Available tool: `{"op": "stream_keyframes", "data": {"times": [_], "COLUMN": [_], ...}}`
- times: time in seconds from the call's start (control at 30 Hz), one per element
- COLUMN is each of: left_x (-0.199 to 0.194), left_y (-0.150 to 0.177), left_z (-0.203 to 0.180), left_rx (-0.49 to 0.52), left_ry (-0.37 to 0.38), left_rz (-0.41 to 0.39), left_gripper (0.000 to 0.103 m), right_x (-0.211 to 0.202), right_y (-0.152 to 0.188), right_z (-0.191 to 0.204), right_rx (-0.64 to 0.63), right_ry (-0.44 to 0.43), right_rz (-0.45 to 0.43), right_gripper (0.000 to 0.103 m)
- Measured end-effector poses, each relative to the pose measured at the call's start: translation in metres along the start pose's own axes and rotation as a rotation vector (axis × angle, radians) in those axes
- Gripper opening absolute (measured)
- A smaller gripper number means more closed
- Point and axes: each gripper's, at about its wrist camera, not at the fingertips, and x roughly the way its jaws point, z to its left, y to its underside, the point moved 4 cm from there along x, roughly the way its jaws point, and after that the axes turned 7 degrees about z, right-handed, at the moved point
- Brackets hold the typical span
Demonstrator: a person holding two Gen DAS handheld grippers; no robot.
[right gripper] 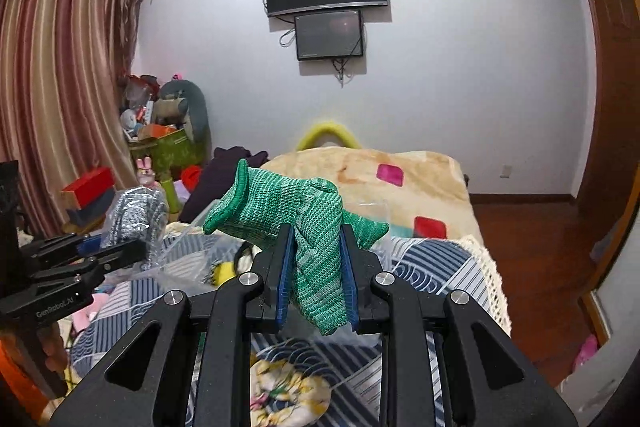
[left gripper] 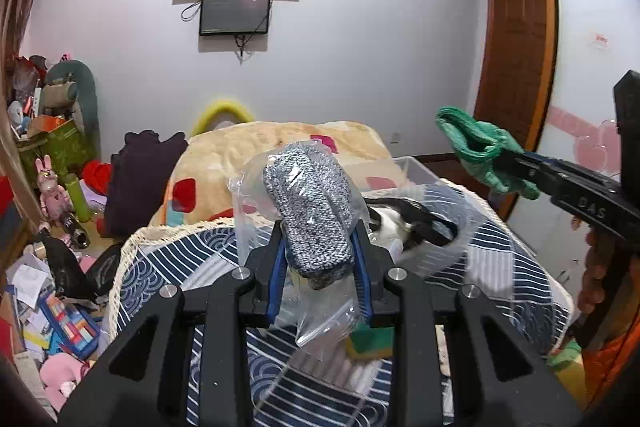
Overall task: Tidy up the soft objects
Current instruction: 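Drop the glove into the box with the right tool while the left tool drops the ziplock bag in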
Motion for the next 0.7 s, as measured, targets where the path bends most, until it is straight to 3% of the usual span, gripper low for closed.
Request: {"op": "stream_keyframes", "data": {"times": [0.23,0.53,0.7], "left_x": [0.035,0.075,0.083], "left_y": [-0.004,0.009,0.014], "left_z": [0.011,0.011,0.012], "left_rx": [-0.007,0.032,0.037], "left_ry": [-0.043,-0.087,-0.092], "left_rz": [0.048,0.146,0.16], "left_gripper": [0.03,0.03,0.03], "right_x": [0.017,0.05,0.065], "right_y": [-0.001,0.008,0.019], "right_z": [-0.001,0.0,0.0], "right_rx": [0.002,-0.001,-0.004], "right_ry": [0.03,0.044,0.042], "right_rz": [0.022,0.108,0.161], "right_gripper": [0.02,0.02,0.02]}}
